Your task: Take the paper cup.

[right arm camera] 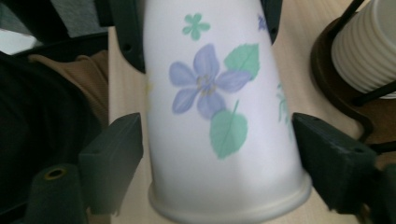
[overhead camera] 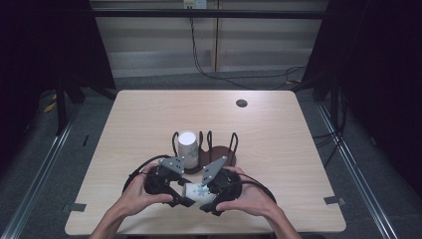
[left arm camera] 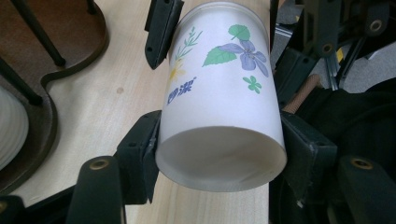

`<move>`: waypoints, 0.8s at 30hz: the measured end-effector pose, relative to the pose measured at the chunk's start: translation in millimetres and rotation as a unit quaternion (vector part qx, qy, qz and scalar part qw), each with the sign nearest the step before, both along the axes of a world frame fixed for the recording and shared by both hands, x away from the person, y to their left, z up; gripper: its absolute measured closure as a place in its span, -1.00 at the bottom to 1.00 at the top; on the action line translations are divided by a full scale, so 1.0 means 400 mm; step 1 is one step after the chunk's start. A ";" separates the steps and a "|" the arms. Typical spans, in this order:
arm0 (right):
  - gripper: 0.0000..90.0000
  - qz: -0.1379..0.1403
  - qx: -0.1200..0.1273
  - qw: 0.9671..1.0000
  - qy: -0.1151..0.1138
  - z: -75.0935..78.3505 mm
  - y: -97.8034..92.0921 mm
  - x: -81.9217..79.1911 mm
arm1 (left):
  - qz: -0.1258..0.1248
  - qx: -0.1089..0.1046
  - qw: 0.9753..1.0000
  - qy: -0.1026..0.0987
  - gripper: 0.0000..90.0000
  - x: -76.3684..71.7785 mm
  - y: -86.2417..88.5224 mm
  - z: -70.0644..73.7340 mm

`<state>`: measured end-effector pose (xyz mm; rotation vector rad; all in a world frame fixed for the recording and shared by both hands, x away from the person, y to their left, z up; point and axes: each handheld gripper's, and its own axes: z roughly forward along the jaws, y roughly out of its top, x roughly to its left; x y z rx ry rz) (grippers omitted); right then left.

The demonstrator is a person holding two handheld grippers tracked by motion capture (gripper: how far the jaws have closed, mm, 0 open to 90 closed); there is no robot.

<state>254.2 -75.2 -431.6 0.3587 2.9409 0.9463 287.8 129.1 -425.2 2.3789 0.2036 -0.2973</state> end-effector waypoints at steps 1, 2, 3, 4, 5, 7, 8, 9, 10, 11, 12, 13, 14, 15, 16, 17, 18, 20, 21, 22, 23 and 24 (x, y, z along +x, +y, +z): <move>-0.66 0.003 0.004 1.000 0.004 0.000 -0.005 0.000 | 0.003 -0.002 1.000 0.000 -0.18 0.000 0.002 0.001; -0.68 0.001 0.008 1.000 0.004 0.000 -0.008 0.001 | 0.006 -0.007 1.000 -0.002 -0.18 0.001 0.004 0.001; -0.68 -0.002 0.012 1.000 0.000 0.001 -0.012 0.001 | 0.012 -0.011 1.000 0.001 -0.18 0.002 0.005 0.001; -0.68 -0.006 0.020 1.000 0.001 0.002 -0.018 0.003 | 0.009 -0.009 1.000 -0.003 -0.18 0.004 0.007 0.002; -0.69 -0.009 0.022 1.000 0.000 0.004 -0.021 0.005 | 0.010 -0.010 1.000 -0.004 -0.18 0.004 0.009 0.002; -0.69 -0.018 0.028 0.999 0.000 0.006 -0.029 0.008 | 0.013 -0.014 1.000 -0.004 -0.18 0.004 0.013 0.004; -0.68 -0.022 0.030 0.999 0.000 0.007 -0.033 0.010 | 0.014 -0.017 1.000 -0.005 -0.19 0.004 0.014 0.004; -0.68 -0.027 0.031 0.999 0.001 0.008 -0.037 0.012 | 0.016 -0.018 1.000 -0.004 -0.19 0.004 0.017 0.006; -0.68 -0.031 0.033 0.999 0.002 0.008 -0.040 0.013 | 0.018 -0.020 1.000 -0.008 -0.19 0.004 0.019 0.007; -0.68 -0.036 0.034 0.999 0.003 0.008 -0.042 0.014 | 0.018 -0.022 1.000 -0.008 -0.19 0.004 0.021 0.008; -0.68 -0.037 0.034 0.999 0.003 0.008 -0.044 0.015 | 0.018 -0.023 1.000 -0.012 -0.19 0.005 0.023 0.009; -0.68 -0.039 0.034 0.999 0.001 0.008 -0.046 0.016 | 0.023 -0.029 0.999 -0.010 -0.19 0.004 0.024 0.009; -0.68 -0.041 0.036 0.998 0.002 0.009 -0.047 0.015 | 0.021 -0.028 0.999 -0.013 -0.19 0.005 0.026 0.010; -0.69 -0.039 0.037 0.999 -0.001 0.010 -0.049 0.016 | 0.026 -0.031 0.999 -0.014 -0.19 0.005 0.028 0.011; -0.69 -0.042 0.039 0.998 -0.001 0.012 -0.051 0.016 | 0.025 -0.031 0.999 -0.014 -0.19 0.007 0.030 0.012; -0.69 -0.045 0.040 0.998 -0.002 0.012 -0.052 0.015 | 0.028 -0.031 0.999 -0.015 -0.19 0.007 0.032 0.013; -0.69 -0.045 0.042 0.998 -0.004 0.013 -0.054 0.017 | 0.029 -0.036 0.999 -0.015 -0.19 0.008 0.035 0.014; -0.69 -0.054 0.045 0.998 -0.006 0.015 -0.059 0.018 | 0.032 -0.039 0.999 -0.016 -0.19 0.010 0.042 0.018; -0.69 -0.058 0.046 0.997 -0.008 0.017 -0.062 0.019 | 0.036 -0.043 0.998 -0.014 -0.19 0.010 0.045 0.018; -0.69 -0.062 0.050 0.997 -0.009 0.018 -0.065 0.019 | 0.040 -0.045 0.998 -0.015 -0.19 0.010 0.047 0.019; -0.69 -0.065 0.056 0.996 -0.009 0.021 -0.069 0.019 | 0.040 -0.047 0.998 -0.017 -0.19 0.011 0.050 0.021; -0.69 -0.065 0.060 0.996 -0.011 0.023 -0.072 0.021 | 0.041 -0.049 0.998 -0.018 -0.19 0.012 0.052 0.021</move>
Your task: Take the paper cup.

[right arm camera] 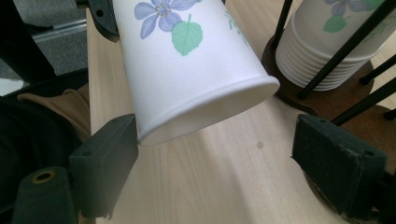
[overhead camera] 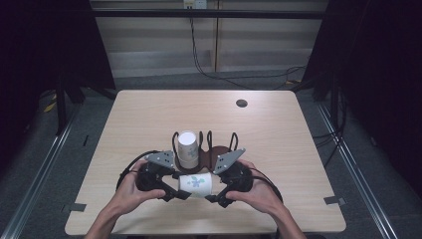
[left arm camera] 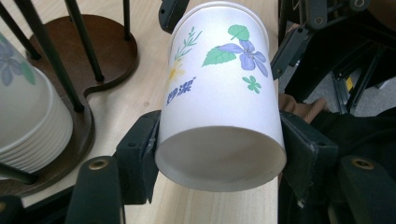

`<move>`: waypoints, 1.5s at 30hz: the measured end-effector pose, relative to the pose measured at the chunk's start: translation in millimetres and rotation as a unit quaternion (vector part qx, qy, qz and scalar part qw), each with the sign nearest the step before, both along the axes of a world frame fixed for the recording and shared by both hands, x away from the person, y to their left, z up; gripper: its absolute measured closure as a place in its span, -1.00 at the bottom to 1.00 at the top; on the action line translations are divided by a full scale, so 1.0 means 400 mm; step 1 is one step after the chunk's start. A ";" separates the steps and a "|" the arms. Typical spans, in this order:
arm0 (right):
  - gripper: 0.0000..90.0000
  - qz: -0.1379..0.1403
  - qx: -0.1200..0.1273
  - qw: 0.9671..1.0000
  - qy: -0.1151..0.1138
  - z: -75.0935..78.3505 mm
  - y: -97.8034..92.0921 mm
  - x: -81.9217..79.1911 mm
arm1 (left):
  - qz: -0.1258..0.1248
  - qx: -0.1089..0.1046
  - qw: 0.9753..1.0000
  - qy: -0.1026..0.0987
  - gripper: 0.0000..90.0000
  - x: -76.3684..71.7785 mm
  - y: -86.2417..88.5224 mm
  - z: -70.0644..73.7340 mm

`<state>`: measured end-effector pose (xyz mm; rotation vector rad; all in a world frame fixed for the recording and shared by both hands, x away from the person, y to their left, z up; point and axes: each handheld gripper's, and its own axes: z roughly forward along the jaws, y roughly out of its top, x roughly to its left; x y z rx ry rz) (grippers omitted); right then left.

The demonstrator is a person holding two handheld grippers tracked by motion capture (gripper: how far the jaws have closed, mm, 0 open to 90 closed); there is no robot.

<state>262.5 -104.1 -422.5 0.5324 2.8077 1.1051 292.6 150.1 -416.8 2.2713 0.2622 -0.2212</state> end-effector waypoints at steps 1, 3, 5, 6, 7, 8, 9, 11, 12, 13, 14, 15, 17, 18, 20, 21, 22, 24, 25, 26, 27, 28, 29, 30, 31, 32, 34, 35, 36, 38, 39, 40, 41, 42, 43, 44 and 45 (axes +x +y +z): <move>-0.69 -0.002 0.004 1.000 0.000 0.002 -0.003 0.000 | 0.002 -0.001 1.000 -0.001 -0.19 0.000 0.002 0.001; -0.69 -0.003 0.013 1.000 -0.001 0.003 -0.007 0.002 | 0.006 -0.008 1.000 0.000 -0.19 0.000 0.004 0.001; -0.69 -0.003 0.018 1.000 0.001 0.004 -0.009 0.001 | 0.010 -0.013 1.000 0.001 -0.19 -0.001 0.005 0.000; -0.69 -0.005 0.019 1.000 0.001 0.004 -0.010 0.001 | 0.011 -0.014 1.000 -0.002 -0.19 -0.002 0.005 0.000; -0.69 -0.007 0.022 1.000 0.001 0.004 -0.010 0.001 | 0.011 -0.016 1.000 -0.003 -0.19 -0.001 0.006 -0.001; -0.69 -0.007 0.025 1.000 0.000 0.004 -0.011 0.002 | 0.010 -0.017 1.000 -0.003 -0.19 -0.001 0.006 -0.001; -0.69 -0.007 0.027 1.000 0.000 0.005 -0.013 0.002 | 0.009 -0.016 1.000 -0.005 -0.19 0.000 0.008 -0.002; -0.68 -0.010 0.033 0.999 -0.004 0.007 -0.016 0.003 | 0.013 -0.019 1.000 -0.009 -0.19 0.001 0.011 -0.001; -0.68 -0.014 0.035 0.999 -0.007 0.008 -0.018 0.003 | 0.017 -0.022 1.000 -0.010 -0.19 0.002 0.013 -0.001; -0.67 -0.017 0.039 0.999 -0.010 0.010 -0.021 0.003 | 0.019 -0.026 0.999 -0.012 -0.19 0.003 0.016 -0.001; -0.67 -0.019 0.045 0.999 -0.008 0.012 -0.025 0.003 | 0.024 -0.029 0.999 -0.016 -0.19 0.003 0.019 0.001; -0.67 -0.020 0.052 0.998 -0.008 0.014 -0.027 0.004 | 0.029 -0.033 0.999 -0.019 -0.19 0.004 0.022 0.002; -0.67 -0.025 0.060 0.998 -0.007 0.016 -0.033 0.004 | 0.034 -0.043 0.998 -0.020 -0.19 0.007 0.028 0.003; -0.68 -0.026 0.067 0.997 -0.007 0.017 -0.036 0.006 | 0.035 -0.046 0.998 -0.021 -0.19 0.009 0.030 0.003; -0.68 -0.030 0.074 0.997 -0.006 0.017 -0.040 0.007 | 0.038 -0.051 0.998 -0.020 -0.19 0.010 0.033 0.003; -0.68 -0.032 0.082 0.996 -0.002 0.017 -0.042 0.008 | 0.038 -0.054 0.998 -0.018 -0.19 0.010 0.034 0.003; -0.69 -0.033 0.086 0.996 -0.002 0.016 -0.044 0.009 | 0.040 -0.056 0.997 -0.020 -0.19 0.011 0.035 0.003; -0.68 -0.040 0.095 0.995 -0.005 0.017 -0.048 0.011 | 0.040 -0.061 0.997 -0.017 -0.19 0.012 0.035 0.002; -0.68 -0.041 0.098 0.994 -0.006 0.017 -0.049 0.011 | 0.042 -0.064 0.997 -0.018 -0.19 0.012 0.035 0.000; -0.68 -0.045 0.105 0.993 -0.013 0.019 -0.051 0.011 | 0.042 -0.064 0.997 -0.017 -0.19 0.013 0.035 0.000; -0.68 -0.046 0.111 0.993 -0.015 0.020 -0.052 0.012 | 0.042 -0.064 0.997 -0.018 -0.19 0.013 0.036 0.000; -0.68 -0.047 0.119 0.992 -0.015 0.021 -0.054 0.012 | 0.044 -0.067 0.997 -0.018 -0.19 0.014 0.036 -0.001; -0.68 -0.048 0.125 0.991 -0.014 0.022 -0.056 0.012 | 0.043 -0.069 0.997 -0.016 -0.19 0.015 0.037 -0.002; -0.68 -0.048 0.129 0.990 -0.016 0.023 -0.057 0.012 | 0.044 -0.071 0.996 -0.013 -0.19 0.015 0.037 -0.003; -0.68 -0.049 0.136 0.989 -0.015 0.024 -0.059 0.012 | 0.045 -0.074 0.996 -0.015 -0.19 0.016 0.039 -0.003; -0.69 -0.047 0.143 0.988 -0.013 0.024 -0.061 0.013 | 0.045 -0.078 0.996 -0.014 -0.19 0.016 0.039 -0.004; -0.68 -0.048 0.153 0.987 -0.013 0.025 -0.064 0.013 | 0.048 -0.081 0.995 -0.014 -0.19 0.016 0.040 -0.003; -0.68 -0.049 0.158 0.986 -0.011 0.024 -0.065 0.013 | 0.048 -0.083 0.995 -0.015 -0.19 0.015 0.041 -0.003; -0.68 -0.051 0.164 0.985 -0.007 0.021 -0.066 0.013 | 0.048 -0.084 0.995 -0.018 -0.19 0.015 0.041 -0.003; -0.69 -0.051 0.169 0.984 -0.001 0.016 -0.067 0.014 | 0.049 -0.086 0.995 -0.022 -0.20 0.015 0.041 -0.002; -0.69 -0.052 0.171 0.984 0.002 0.014 -0.067 0.015 | 0.050 -0.090 0.994 -0.022 -0.20 0.014 0.041 -0.001; -0.69 -0.050 0.174 0.983 0.004 0.012 -0.066 0.015 | 0.048 -0.094 0.994 -0.023 -0.20 0.014 0.041 -0.001; -0.69 -0.050 0.178 0.983 0.005 0.010 -0.066 0.016 | 0.047 -0.097 0.994 -0.023 -0.20 0.014 0.041 -0.001; -0.69 -0.050 0.181 0.982 0.007 0.009 -0.066 0.016 | 0.048 -0.099 0.994 -0.023 -0.20 0.013 0.041 -0.002; -0.69 -0.050 0.185 0.981 0.007 0.008 -0.065 0.016 | 0.048 -0.102 0.993 -0.022 -0.20 0.013 0.040 -0.003; -0.69 -0.050 0.189 0.981 0.008 0.008 -0.065 0.016 | 0.048 -0.106 0.993 -0.022 -0.20 0.013 0.039 -0.004; -0.69 -0.050 0.192 0.980 0.008 0.009 -0.065 0.015 | 0.049 -0.107 0.993 -0.024 -0.20 0.012 0.039 -0.004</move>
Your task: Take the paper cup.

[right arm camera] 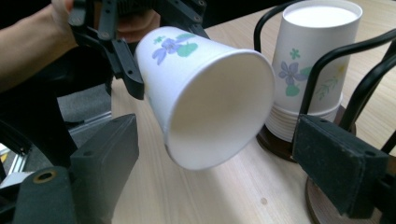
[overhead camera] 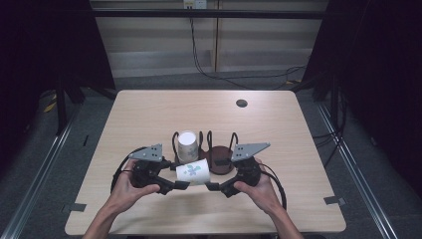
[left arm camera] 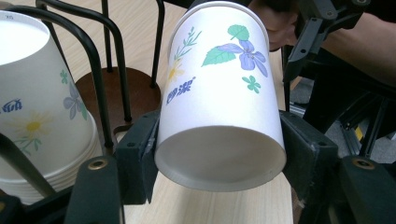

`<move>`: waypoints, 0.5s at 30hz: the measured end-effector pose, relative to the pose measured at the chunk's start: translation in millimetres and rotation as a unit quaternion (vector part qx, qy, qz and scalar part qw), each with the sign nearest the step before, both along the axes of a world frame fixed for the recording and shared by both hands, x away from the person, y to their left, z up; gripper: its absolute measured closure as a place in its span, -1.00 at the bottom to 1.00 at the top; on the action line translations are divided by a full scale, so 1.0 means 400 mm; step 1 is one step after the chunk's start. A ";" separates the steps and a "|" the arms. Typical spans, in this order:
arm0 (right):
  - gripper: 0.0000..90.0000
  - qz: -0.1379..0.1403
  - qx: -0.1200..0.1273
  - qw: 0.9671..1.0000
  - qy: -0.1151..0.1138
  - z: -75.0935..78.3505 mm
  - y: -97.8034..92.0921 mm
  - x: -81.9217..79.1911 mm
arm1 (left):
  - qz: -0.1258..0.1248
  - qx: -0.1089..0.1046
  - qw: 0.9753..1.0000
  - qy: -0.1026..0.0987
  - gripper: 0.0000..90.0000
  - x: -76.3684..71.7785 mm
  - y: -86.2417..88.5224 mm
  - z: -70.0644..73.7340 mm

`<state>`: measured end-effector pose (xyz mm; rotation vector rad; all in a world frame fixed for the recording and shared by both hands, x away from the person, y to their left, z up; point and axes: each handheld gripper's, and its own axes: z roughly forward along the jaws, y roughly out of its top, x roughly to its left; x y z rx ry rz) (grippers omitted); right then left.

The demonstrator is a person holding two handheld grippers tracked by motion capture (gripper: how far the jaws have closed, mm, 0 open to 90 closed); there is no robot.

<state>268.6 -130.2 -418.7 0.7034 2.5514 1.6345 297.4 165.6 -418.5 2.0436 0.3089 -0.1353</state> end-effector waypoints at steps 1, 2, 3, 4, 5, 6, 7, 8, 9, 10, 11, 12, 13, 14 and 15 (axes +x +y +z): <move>-0.69 0.000 0.004 1.000 -0.001 0.001 -0.001 -0.001 | -0.002 -0.005 1.000 0.000 -0.20 0.000 -0.001 -0.001; -0.69 0.001 0.008 1.000 -0.001 0.001 -0.001 -0.001 | -0.003 -0.007 1.000 -0.001 -0.20 -0.001 -0.001 0.000; -0.69 0.002 0.012 1.000 0.000 0.002 -0.002 -0.001 | -0.003 -0.009 1.000 -0.003 -0.20 -0.002 -0.001 0.000; -0.69 0.003 0.013 1.000 0.001 0.002 -0.002 -0.001 | -0.004 -0.011 1.000 -0.002 -0.20 -0.002 -0.002 -0.001; -0.69 0.003 0.013 1.000 0.002 0.001 -0.002 -0.001 | -0.004 -0.012 1.000 -0.003 -0.20 -0.003 -0.002 -0.001; -0.69 0.004 0.015 1.000 0.003 0.001 -0.002 -0.001 | -0.002 -0.011 1.000 -0.006 -0.20 -0.003 -0.003 -0.001; -0.69 0.006 0.018 1.000 0.004 0.000 -0.001 -0.001 | -0.003 -0.011 1.000 -0.008 -0.20 -0.003 -0.003 -0.002; -0.69 0.007 0.021 1.000 0.005 0.000 -0.002 -0.001 | -0.005 -0.013 1.000 -0.009 -0.20 -0.003 -0.003 -0.003; -0.69 0.009 0.024 1.000 0.004 0.000 -0.002 -0.001 | -0.004 -0.013 1.000 -0.011 -0.20 -0.003 -0.004 -0.003; -0.69 0.011 0.026 1.000 0.005 0.001 -0.002 -0.001 | -0.004 -0.014 1.000 -0.012 -0.20 -0.004 -0.004 -0.003; -0.69 0.013 0.029 0.999 0.004 0.001 -0.002 -0.001 | -0.005 -0.015 1.000 -0.011 -0.20 -0.004 -0.005 -0.003; -0.69 0.015 0.032 0.999 0.004 0.001 -0.002 -0.001 | -0.006 -0.018 1.000 -0.010 -0.20 -0.005 -0.005 -0.003; -0.69 0.016 0.034 0.999 0.004 0.001 -0.003 -0.001 | -0.006 -0.017 1.000 -0.011 -0.20 -0.005 -0.005 -0.002; -0.69 0.016 0.034 0.999 0.003 0.001 -0.003 -0.001 | -0.007 -0.020 1.000 -0.010 -0.20 -0.006 -0.005 -0.002; -0.69 0.014 0.034 0.999 0.001 0.001 -0.003 -0.001 | -0.007 -0.023 1.000 -0.010 -0.20 -0.007 -0.006 -0.002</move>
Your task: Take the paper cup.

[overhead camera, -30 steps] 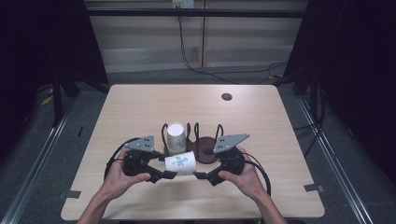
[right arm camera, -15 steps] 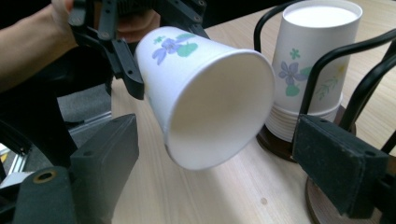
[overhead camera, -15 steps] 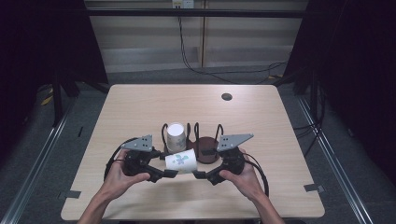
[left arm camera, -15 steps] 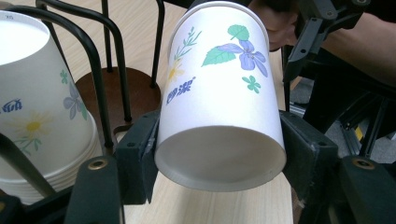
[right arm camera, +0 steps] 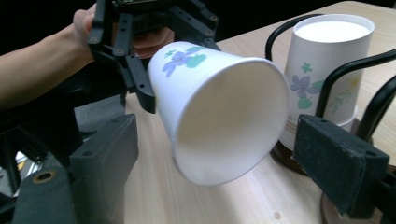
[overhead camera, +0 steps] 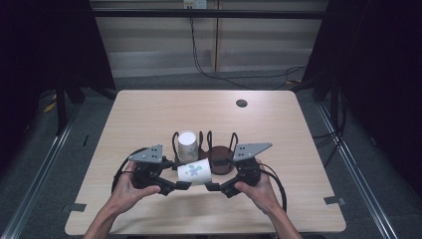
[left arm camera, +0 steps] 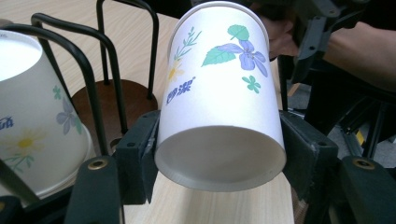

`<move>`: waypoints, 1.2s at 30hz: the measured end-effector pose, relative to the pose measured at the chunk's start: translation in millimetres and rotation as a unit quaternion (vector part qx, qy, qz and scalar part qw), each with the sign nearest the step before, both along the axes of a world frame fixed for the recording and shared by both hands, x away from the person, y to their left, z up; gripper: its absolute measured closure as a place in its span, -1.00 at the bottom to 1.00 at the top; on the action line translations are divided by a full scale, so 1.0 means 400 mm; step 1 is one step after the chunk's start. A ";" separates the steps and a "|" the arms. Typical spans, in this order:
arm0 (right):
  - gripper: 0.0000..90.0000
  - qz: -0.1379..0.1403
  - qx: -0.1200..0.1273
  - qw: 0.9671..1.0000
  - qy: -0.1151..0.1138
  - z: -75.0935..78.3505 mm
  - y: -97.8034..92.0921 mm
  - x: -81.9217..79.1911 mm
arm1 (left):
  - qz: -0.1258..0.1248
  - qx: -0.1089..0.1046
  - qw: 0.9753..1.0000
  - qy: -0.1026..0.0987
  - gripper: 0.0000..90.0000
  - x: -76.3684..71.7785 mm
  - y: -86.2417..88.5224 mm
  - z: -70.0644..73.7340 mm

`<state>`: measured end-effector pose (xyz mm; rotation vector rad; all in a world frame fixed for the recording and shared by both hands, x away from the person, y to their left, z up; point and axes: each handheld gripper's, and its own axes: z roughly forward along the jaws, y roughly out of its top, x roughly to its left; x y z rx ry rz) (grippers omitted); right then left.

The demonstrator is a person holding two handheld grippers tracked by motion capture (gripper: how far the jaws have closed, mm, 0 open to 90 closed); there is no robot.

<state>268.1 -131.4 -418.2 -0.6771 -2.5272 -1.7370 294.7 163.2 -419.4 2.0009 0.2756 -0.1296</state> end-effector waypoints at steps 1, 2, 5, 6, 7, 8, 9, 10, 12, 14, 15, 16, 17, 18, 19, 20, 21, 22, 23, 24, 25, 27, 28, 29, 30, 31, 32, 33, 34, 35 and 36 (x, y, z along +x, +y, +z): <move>-0.69 -0.003 0.002 1.000 -0.002 0.000 0.000 0.000 | 0.000 0.000 1.000 -0.003 -0.20 0.000 0.000 0.001; -0.69 -0.005 0.005 1.000 -0.003 0.000 -0.001 0.000 | 0.000 -0.002 1.000 -0.004 -0.20 -0.001 0.000 0.001; -0.69 -0.004 0.015 1.000 0.001 -0.002 -0.004 0.002 | -0.003 -0.007 1.000 -0.007 -0.20 -0.003 -0.001 0.003; -0.69 -0.005 0.016 1.000 0.001 -0.002 -0.006 0.002 | -0.004 -0.007 1.000 -0.008 -0.20 -0.004 -0.001 0.004; -0.69 -0.006 0.020 1.000 0.002 -0.003 -0.006 0.002 | -0.004 -0.009 1.000 -0.007 -0.20 -0.004 -0.001 0.004; -0.69 -0.006 0.023 1.000 0.004 -0.003 -0.007 0.003 | -0.005 -0.009 1.000 -0.008 -0.20 -0.004 -0.001 0.005; -0.69 -0.006 0.027 1.000 0.004 -0.003 -0.008 0.003 | -0.005 -0.011 1.000 -0.010 -0.20 -0.005 -0.001 0.006; -0.69 -0.005 0.030 1.000 0.005 -0.003 -0.008 0.004 | -0.006 -0.012 1.000 -0.009 -0.20 -0.005 -0.002 0.006; -0.70 -0.003 0.033 0.999 0.007 -0.003 -0.008 0.004 | -0.007 -0.013 1.000 -0.009 -0.20 -0.007 -0.003 0.007; -0.70 0.000 0.034 0.999 0.008 -0.004 -0.006 0.004 | -0.008 -0.012 1.000 -0.012 -0.20 -0.007 -0.005 0.008; -0.70 0.002 0.034 0.999 0.008 -0.005 -0.005 0.004 | -0.008 -0.011 1.000 -0.013 -0.20 -0.008 -0.005 0.008; -0.69 0.004 0.032 0.999 0.010 -0.005 -0.004 0.005 | -0.010 -0.011 1.000 -0.012 -0.20 -0.008 -0.006 0.008; -0.69 0.003 0.029 1.000 0.011 -0.005 -0.003 0.005 | -0.011 -0.011 1.000 -0.012 -0.20 -0.008 -0.006 0.008; -0.69 0.002 0.030 0.999 0.012 -0.005 -0.004 0.006 | -0.012 -0.011 1.000 -0.011 -0.20 -0.008 -0.006 0.008; -0.69 0.000 0.031 0.999 0.013 -0.005 -0.005 0.007 | -0.012 -0.011 1.000 -0.013 -0.20 -0.008 -0.006 0.008; -0.69 0.000 0.032 0.999 0.013 -0.006 -0.005 0.007 | -0.013 -0.012 1.000 -0.012 -0.20 -0.008 -0.006 0.008; -0.70 0.001 0.034 0.999 0.014 -0.006 -0.005 0.008 | -0.016 -0.013 1.000 -0.010 -0.20 -0.008 -0.007 0.008; -0.70 0.000 0.036 0.999 0.014 -0.006 -0.005 0.008 | -0.017 -0.014 1.000 -0.010 -0.20 -0.009 -0.009 0.008; -0.70 0.003 0.036 0.999 0.015 -0.006 -0.004 0.008 | -0.018 -0.015 1.000 -0.011 -0.20 -0.009 -0.009 0.009; -0.70 0.006 0.036 0.999 0.015 -0.007 -0.003 0.008 | -0.021 -0.017 1.000 -0.007 -0.20 -0.010 -0.009 0.009; -0.70 0.009 0.037 0.999 0.016 -0.007 -0.001 0.007 | -0.023 -0.015 1.000 -0.009 -0.20 -0.011 -0.011 0.010; -0.70 0.025 0.042 0.999 0.020 -0.007 0.003 0.006 | -0.027 -0.016 0.999 -0.007 -0.20 -0.014 -0.013 0.011; -0.70 0.027 0.044 0.998 0.020 -0.006 0.004 0.005 | -0.028 -0.018 0.999 -0.008 -0.20 -0.014 -0.014 0.012; -0.70 0.028 0.045 0.998 0.019 -0.006 0.005 0.005 | -0.030 -0.016 0.999 -0.008 -0.20 -0.015 -0.015 0.013; -0.70 0.029 0.046 0.998 0.020 -0.005 0.005 0.005 | -0.031 -0.017 0.999 -0.007 -0.20 -0.015 -0.017 0.013; -0.70 0.029 0.047 0.998 0.020 -0.005 0.006 0.005 | -0.032 -0.016 0.999 -0.007 -0.20 -0.015 -0.017 0.013; -0.70 0.031 0.045 0.998 0.020 -0.005 0.007 0.004 | -0.033 -0.015 0.999 -0.007 -0.20 -0.016 -0.017 0.012; -0.70 0.032 0.043 0.998 0.021 -0.006 0.009 0.004 | -0.033 -0.016 0.999 -0.007 -0.20 -0.015 -0.018 0.012; -0.70 0.032 0.042 0.998 0.024 -0.006 0.011 0.004 | -0.034 -0.016 0.999 -0.007 -0.20 -0.015 -0.018 0.011; -0.69 0.032 0.042 0.998 0.025 -0.006 0.012 0.003 | -0.035 -0.017 0.999 -0.006 -0.20 -0.015 -0.018 0.011; -0.68 0.032 0.042 0.998 0.025 -0.006 0.014 0.003 | -0.037 -0.017 0.999 -0.004 -0.20 -0.015 -0.019 0.011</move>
